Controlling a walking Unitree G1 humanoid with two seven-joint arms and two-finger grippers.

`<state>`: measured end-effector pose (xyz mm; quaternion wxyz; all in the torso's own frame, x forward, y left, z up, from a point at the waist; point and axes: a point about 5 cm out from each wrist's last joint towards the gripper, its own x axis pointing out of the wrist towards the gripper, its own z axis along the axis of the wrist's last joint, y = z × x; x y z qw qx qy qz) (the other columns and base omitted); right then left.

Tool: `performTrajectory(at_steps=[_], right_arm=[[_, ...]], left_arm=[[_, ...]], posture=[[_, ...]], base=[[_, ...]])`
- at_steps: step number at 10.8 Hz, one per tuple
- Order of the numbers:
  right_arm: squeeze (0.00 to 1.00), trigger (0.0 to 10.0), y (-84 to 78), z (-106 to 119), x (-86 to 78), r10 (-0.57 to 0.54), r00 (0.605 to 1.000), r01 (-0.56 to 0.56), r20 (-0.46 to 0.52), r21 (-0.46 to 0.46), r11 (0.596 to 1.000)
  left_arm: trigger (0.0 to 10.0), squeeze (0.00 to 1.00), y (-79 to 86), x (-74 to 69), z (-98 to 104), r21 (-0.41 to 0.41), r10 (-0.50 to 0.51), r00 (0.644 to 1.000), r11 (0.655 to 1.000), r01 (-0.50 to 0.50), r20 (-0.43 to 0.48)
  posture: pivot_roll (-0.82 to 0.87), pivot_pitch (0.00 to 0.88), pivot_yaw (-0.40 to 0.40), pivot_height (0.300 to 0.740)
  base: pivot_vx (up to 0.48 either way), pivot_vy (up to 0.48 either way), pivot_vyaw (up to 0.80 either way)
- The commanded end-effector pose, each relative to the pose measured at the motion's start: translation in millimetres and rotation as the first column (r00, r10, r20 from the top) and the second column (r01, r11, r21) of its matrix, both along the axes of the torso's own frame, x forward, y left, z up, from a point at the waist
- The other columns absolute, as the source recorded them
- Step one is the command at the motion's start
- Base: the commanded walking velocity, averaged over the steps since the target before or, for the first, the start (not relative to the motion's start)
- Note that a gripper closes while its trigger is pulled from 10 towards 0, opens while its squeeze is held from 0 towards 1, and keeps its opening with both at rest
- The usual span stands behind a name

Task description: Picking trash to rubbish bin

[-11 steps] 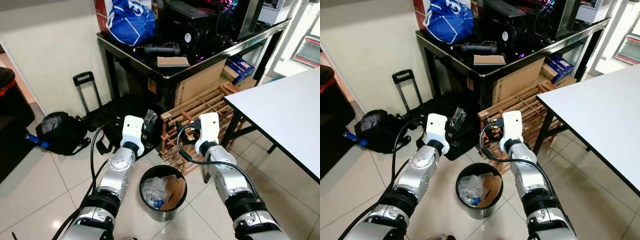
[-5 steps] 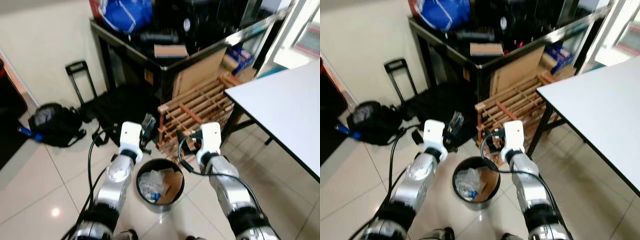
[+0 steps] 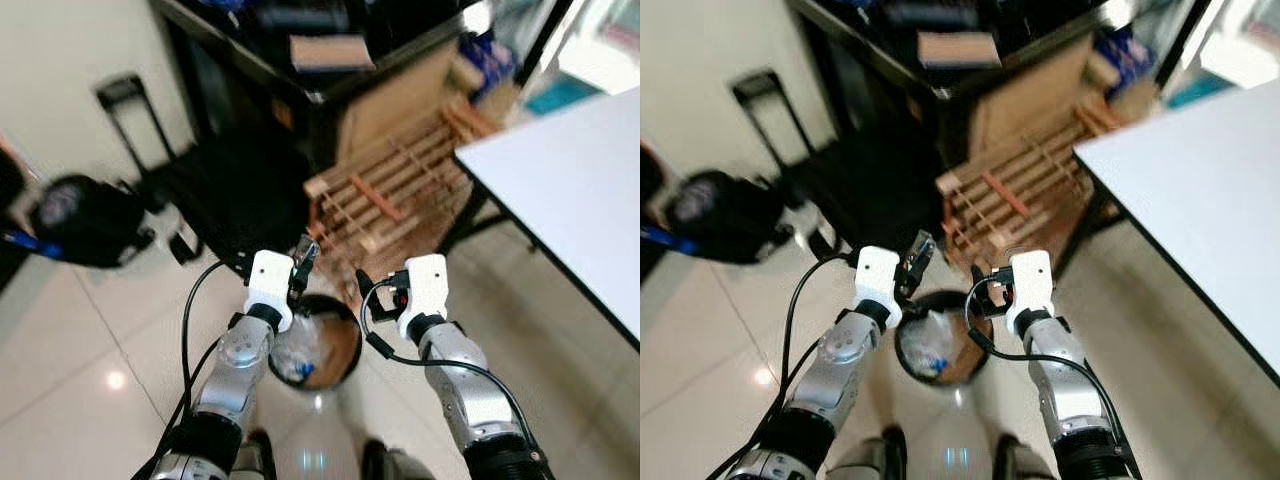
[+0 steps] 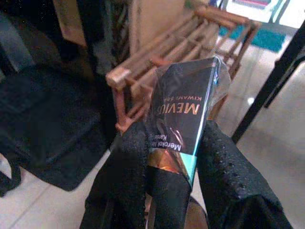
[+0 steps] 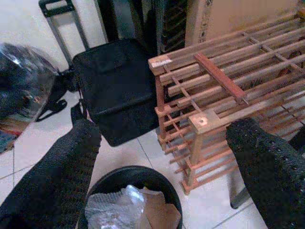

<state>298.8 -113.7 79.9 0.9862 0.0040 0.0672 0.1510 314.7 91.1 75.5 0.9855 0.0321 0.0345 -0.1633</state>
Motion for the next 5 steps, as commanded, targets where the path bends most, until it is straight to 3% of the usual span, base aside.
performTrajectory(at_steps=[1, 5], right_arm=[[0.0, 10.0, -0.1, -3, -5.8, 0.002, 1.0, -0.002, -0.024, -0.004, 1.0], [0.0, 10.0, -1.0, -3, -24.2, -0.011, 0.999, 0.011, -0.05, -0.002, 1.0]], left_arm=[[10.0, 0.0, -1.5, -0.8, -8, 0.023, 0.001, 0.999, 1.0, 0.0, -0.041], [10.0, 0.0, -11.4, 14.9, -11, 0.056, 0.001, 0.994, 0.998, 0.005, -0.107]], posture=[[-0.02, 0.336, 0.007, 0.74], [-0.05, 0.404, -0.002, 0.74]], base=[[0.0, 0.0, 0.0], [0.0, 0.0, 0.0]])
